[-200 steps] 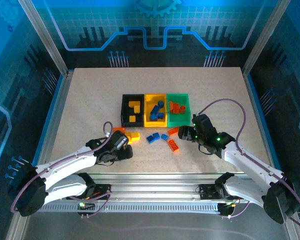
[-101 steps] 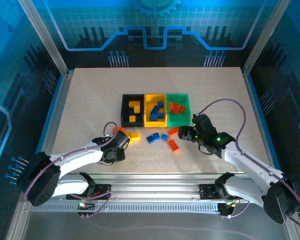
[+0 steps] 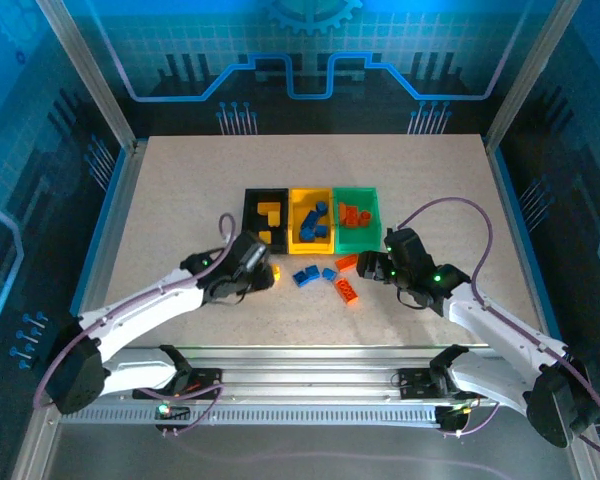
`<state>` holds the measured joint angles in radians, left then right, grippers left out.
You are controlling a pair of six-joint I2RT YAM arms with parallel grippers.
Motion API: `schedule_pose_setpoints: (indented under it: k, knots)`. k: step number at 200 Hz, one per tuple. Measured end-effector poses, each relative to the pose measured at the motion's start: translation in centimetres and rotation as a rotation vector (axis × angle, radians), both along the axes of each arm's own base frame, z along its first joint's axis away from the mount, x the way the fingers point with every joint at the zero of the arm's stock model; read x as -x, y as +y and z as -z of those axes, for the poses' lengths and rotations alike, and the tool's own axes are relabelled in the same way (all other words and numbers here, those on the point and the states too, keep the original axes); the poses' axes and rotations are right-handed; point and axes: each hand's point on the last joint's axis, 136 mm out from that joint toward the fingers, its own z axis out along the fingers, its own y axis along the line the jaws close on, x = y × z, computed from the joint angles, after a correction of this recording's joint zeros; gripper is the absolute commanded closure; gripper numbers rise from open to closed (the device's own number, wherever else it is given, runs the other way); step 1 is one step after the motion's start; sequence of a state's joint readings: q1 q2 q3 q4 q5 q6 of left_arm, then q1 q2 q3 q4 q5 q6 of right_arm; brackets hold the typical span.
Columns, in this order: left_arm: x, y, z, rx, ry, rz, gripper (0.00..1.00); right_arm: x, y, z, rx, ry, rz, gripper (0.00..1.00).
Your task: Sort the legos into containers by color
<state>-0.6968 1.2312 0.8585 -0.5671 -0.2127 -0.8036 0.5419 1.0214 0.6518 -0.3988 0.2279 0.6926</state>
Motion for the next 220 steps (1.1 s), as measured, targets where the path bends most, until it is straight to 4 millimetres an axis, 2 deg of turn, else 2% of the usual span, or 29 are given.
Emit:
schedule_pose_setpoints:
  k: [16,37,67,88,108,144,176,181,200,220]
  knots:
    - [-3.3,-2.5,-3.1,0.029,-0.073,0.019,0.68,0.0,0.0,0.0,0.001,0.001,0.000,0.18]
    - [-7.7,-5.6,-4.9,0.022,-0.121,0.041,0.69,0.0,0.0,0.2,0.004,0.008,0.000,0.18]
    - [-13.9,-8.3,-3.9,-0.023,-0.132,0.042,0.68,0.0,-0.1,0.4,0.008,0.014,0.002,0.18]
    - [-16.9,-9.2,-2.8,-0.071,-0.129,0.042,0.66,0.0,-0.3,0.4,0.010,0.017,0.009,0.18]
    - [-18.8,-10.0,-1.9,-0.103,-0.124,0.046,0.58,0.1,-0.4,0.4,0.010,0.018,0.010,0.18]
    - [-19.7,-10.1,-0.5,-0.133,-0.092,0.044,0.26,0.3,-0.2,0.2,-0.005,0.021,-0.001,0.17]
    - [-20.0,-10.5,-2.0,-0.108,-0.108,0.046,0.08,0.7,0.2,0.4,-0.014,0.036,-0.030,0.18]
    - [-20.0,-10.7,-2.3,-0.100,-0.112,0.051,0.02,0.7,0.3,0.4,-0.015,0.038,-0.038,0.18]
    - [-19.6,-11.2,-3.7,-0.067,-0.127,0.062,0.01,1.0,0.9,0.8,-0.018,0.059,-0.079,0.18]
    - [-17.9,-12.1,-6.9,-0.007,-0.178,0.097,0.01,1.6,1.9,2.3,0.014,0.104,-0.141,0.18]
